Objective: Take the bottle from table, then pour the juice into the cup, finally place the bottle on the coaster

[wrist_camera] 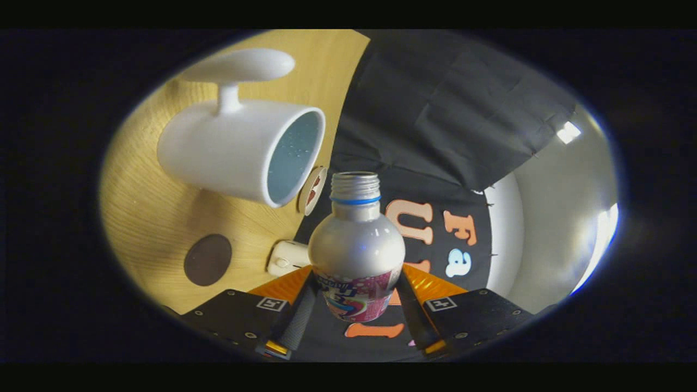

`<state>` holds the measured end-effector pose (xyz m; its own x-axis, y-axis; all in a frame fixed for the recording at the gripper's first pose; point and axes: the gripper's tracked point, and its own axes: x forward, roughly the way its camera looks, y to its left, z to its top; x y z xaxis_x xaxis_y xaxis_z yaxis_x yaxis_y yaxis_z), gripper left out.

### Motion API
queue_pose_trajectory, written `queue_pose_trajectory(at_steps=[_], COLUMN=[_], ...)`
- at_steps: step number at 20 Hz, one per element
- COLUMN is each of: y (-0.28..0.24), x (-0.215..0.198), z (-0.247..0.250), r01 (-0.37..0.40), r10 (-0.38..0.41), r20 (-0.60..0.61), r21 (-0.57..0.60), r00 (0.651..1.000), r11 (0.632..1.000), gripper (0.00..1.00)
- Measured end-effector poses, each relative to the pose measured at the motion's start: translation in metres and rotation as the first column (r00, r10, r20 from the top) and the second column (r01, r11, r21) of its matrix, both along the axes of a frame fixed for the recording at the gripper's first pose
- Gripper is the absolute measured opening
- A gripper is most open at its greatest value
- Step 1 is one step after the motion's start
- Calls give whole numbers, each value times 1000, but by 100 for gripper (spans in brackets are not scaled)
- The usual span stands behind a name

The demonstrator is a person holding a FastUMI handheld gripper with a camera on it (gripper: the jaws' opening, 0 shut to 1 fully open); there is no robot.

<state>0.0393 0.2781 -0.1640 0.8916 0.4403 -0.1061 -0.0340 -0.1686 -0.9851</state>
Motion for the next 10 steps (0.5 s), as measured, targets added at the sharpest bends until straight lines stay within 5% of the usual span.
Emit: queue_pose_trajectory(at_steps=[4, 10], y=[-13, -25], x=[9, 25], z=[5, 19], r01=[134, 296], r10=[-100, -127], r20=[-161, -363], r21=[213, 461], r00=[982, 923], r11=[968, 837], gripper=[77, 77])
